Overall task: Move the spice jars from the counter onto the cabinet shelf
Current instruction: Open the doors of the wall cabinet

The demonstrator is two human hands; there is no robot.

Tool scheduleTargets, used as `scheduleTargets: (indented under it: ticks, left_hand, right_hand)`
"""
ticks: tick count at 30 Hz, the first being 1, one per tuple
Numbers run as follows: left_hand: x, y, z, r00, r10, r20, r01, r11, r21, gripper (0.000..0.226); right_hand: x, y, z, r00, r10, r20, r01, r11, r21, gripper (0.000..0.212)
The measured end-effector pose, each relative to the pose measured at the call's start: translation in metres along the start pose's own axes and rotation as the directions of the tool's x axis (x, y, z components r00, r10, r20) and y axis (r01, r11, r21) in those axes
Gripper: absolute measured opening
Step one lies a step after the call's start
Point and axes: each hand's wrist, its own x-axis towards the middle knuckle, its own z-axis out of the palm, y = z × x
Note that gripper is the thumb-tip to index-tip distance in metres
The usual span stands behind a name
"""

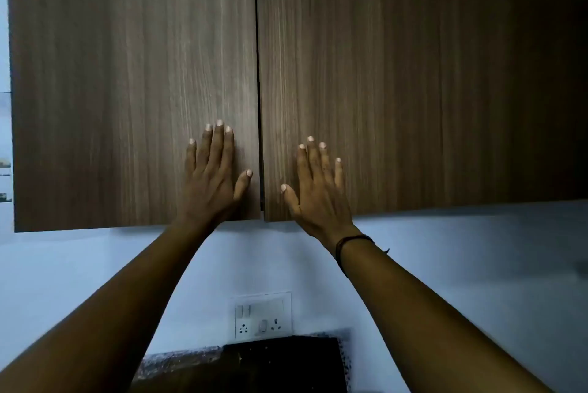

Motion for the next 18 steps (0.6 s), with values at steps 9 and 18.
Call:
scheduleTargets:
  ticks: [9,18]
  left_hand:
    - [0.001,0.024,0.017,0.980,-0.022,0.198,0.073,0.964,-0.254,0.080]
    - [0.005,0.074,0.035,0.937,-0.143,0.318,0.325,0.689,-0.647,0.079]
  right_hand:
    - [-0.005,0.009,0.003,0.994,0.015,0.110,-0.016,1.000,0.006,0.072]
    - [-0.006,0.017,0.013,0.961,0.017,0.277,-0.031,0.998,0.046,0.069]
